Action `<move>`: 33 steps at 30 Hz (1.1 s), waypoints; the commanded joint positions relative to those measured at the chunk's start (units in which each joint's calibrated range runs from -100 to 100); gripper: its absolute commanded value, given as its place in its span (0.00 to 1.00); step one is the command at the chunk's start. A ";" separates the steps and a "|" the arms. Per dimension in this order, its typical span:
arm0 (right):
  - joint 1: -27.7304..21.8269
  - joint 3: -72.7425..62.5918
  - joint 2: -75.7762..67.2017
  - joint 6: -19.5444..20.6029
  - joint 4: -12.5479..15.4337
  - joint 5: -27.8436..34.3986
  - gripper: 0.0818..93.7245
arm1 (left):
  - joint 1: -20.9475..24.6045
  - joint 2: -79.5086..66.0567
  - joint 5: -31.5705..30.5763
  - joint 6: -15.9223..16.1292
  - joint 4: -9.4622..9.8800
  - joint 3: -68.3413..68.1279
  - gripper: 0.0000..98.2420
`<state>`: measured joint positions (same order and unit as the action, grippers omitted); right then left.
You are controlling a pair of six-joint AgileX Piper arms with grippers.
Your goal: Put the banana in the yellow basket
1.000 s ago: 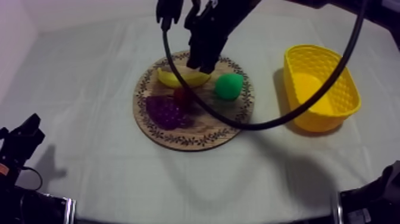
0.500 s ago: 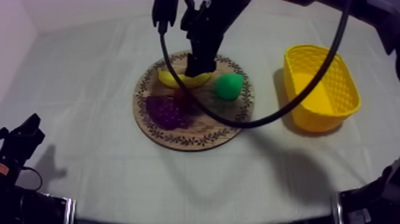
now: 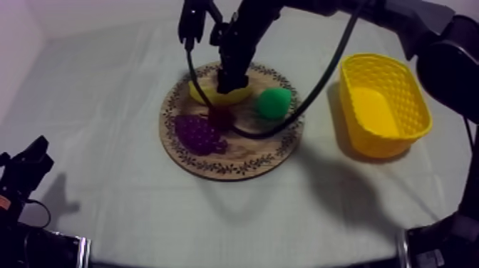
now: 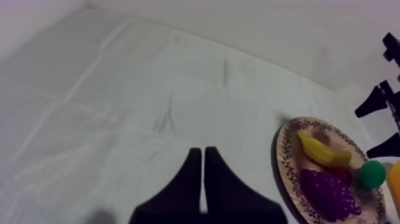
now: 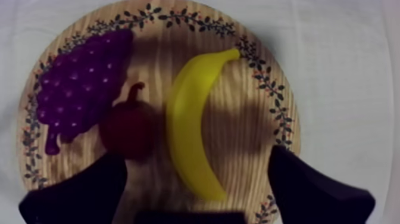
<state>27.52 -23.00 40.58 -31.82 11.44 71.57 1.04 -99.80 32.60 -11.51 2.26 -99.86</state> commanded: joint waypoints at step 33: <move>0.33 -9.13 14.59 -0.73 -1.27 0.36 0.15 | 0.01 -0.03 -0.02 0.00 0.01 -0.03 0.00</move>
<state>27.97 -32.36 55.54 -32.47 10.23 71.59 1.04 -99.80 32.60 -11.51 2.26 -99.86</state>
